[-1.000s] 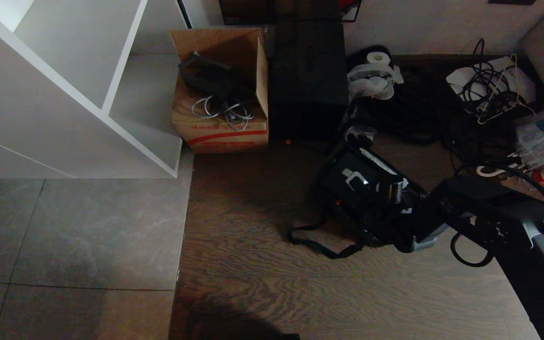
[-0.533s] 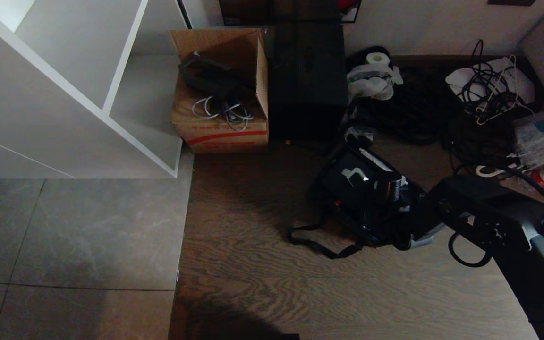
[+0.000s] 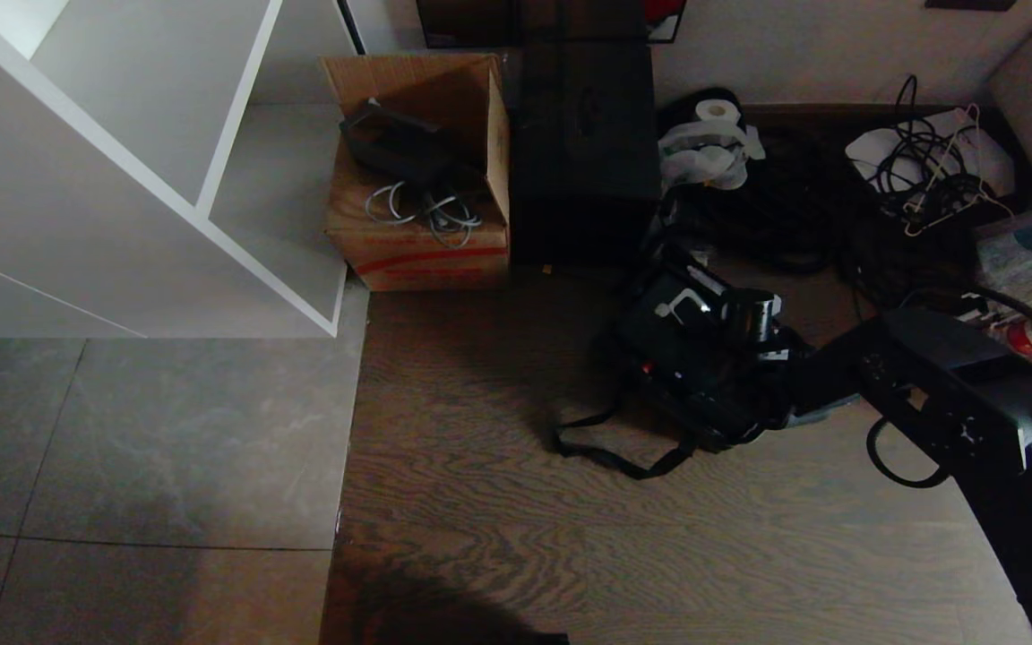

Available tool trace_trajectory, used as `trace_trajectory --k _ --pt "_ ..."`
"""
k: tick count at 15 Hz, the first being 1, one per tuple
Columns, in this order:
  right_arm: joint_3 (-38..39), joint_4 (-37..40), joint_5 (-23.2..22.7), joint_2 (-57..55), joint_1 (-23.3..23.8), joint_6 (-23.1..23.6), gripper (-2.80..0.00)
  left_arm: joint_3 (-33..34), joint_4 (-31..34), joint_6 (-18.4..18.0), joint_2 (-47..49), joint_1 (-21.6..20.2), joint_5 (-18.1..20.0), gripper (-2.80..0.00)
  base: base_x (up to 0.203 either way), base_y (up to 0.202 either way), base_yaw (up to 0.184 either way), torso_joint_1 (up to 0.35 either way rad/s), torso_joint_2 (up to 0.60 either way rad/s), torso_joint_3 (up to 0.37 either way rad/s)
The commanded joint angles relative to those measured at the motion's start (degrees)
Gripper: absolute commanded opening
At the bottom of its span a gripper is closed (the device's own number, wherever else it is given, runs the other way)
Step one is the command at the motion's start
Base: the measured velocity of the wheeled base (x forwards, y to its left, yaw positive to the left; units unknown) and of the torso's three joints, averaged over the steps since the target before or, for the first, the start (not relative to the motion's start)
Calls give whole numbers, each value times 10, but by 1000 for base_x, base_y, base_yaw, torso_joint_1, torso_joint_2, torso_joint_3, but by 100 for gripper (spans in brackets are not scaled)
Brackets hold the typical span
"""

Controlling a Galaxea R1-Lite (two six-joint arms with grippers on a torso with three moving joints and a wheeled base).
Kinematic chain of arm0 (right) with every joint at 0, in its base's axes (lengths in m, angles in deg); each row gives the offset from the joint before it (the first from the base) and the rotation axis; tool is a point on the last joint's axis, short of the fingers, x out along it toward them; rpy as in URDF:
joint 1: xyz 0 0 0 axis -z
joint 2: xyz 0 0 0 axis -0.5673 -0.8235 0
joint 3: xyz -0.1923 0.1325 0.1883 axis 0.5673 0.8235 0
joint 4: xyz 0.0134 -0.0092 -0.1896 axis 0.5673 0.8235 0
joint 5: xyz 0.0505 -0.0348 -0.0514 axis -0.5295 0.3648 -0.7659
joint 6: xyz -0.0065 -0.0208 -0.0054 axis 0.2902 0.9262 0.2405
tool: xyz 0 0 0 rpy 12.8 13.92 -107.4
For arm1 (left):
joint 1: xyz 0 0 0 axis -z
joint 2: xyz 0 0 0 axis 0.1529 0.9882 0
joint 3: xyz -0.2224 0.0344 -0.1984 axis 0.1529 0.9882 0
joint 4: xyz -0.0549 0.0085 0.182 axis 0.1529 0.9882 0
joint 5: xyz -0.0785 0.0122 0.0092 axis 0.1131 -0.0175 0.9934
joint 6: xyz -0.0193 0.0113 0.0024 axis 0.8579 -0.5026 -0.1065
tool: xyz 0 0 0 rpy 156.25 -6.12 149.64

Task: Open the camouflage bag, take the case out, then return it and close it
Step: Lift the black box

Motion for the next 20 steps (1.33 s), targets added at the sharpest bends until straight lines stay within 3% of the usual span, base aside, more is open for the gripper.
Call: trace_trajectory --k 1,7,8,16,20 --pt "-29 4 3 -5 17 4 0 0 0 0 0 0 0 -280 0 0 0 0 0 0" --pt "-48 27 3 -44 21 2 0 0 0 0 0 0 0 -280 0 0 0 0 0 0" --pt "-40 29 2 -48 21 1 -280 0 0 0 0 0 0 -280 0 0 0 0 0 0" --pt "6 20 5 -74 -16 -63 -280 0 0 0 0 0 0 -280 0 0 0 0 0 0" --pt "111 25 3 -18 -45 -111 -280 0 0 0 0 0 0 -280 0 0 0 0 0 0"
